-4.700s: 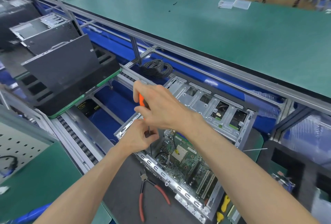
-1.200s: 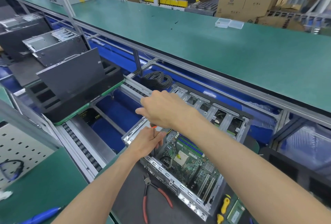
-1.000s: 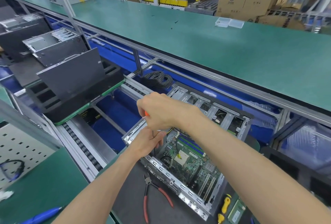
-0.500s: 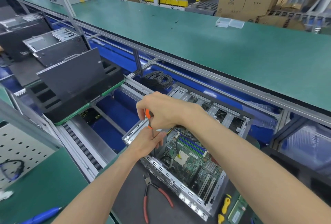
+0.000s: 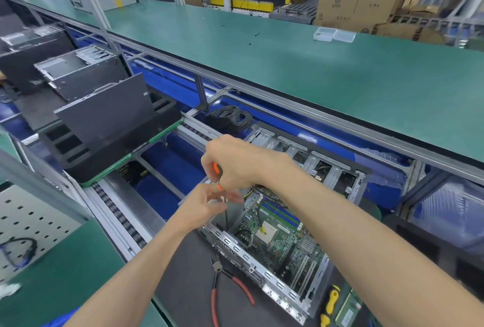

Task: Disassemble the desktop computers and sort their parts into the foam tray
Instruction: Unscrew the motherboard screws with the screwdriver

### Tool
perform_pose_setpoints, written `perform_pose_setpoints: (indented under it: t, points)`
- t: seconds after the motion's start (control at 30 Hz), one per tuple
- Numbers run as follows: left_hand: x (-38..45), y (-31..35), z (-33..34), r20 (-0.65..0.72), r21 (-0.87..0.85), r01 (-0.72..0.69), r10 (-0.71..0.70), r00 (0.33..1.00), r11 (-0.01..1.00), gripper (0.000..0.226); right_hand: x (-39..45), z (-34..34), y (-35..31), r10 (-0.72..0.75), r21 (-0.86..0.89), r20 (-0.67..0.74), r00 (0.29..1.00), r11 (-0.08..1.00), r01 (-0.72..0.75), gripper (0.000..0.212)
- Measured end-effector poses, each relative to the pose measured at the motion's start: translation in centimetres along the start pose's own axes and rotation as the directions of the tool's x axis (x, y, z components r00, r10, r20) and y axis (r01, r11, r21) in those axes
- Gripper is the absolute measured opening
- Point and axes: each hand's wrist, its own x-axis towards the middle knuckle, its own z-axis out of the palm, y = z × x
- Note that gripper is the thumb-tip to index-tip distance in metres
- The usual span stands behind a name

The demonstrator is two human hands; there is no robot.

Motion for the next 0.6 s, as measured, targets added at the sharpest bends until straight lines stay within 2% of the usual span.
perform_pose_setpoints:
  t: [0.1,0.17,0.3,0.33,0.43,0.53,0.6]
  points:
    - [-0.4,0.4,0.0,0.005,-0.079,0.028,-0.028,1.0,0.996,0.039,0.0,0.7,0.6,-0.028,0.116,-0.054,0.998,0.993,0.034,0.024]
    - [-0.2,0.4,0.2,-0.034,-0.061,0.049,-0.052,0.998,0.997,0.037,0.0,1.5,1.0,-0.026,0.185,-0.134,0.991,0.981,0.051,0.025]
    - [-0.4,0.4,0.1,-0.13,0.022,0.052,-0.049,0.99,0.998,0.024,-0.6,3.4,2.2,0.094,0.447,-0.294,0.951,0.893,0.05,0.053]
    - [-0.6,0.3,0.1,-0.16,0.035,0.061,-0.055,0.986,0.998,0.023,-0.8,4.1,2.4,0.133,0.493,-0.318,0.939,0.869,0.043,0.053]
    - [-1.0,0.3,0.7,-0.266,0.032,0.092,-0.08,0.961,0.995,0.023,-1.4,6.0,2.5,0.232,0.553,-0.425,0.875,0.832,0.048,0.035]
    - [-1.0,0.6,1.2,-0.346,0.009,0.107,-0.097,0.933,0.994,0.019,-1.7,7.1,2.3,0.309,0.61,-0.511,0.802,0.788,0.085,0.028]
    - [-1.1,0.6,1.2,-0.363,0.064,0.1,-0.07,0.929,0.993,0.022,-1.7,7.3,2.1,0.306,0.594,-0.523,0.795,0.8,0.083,0.024]
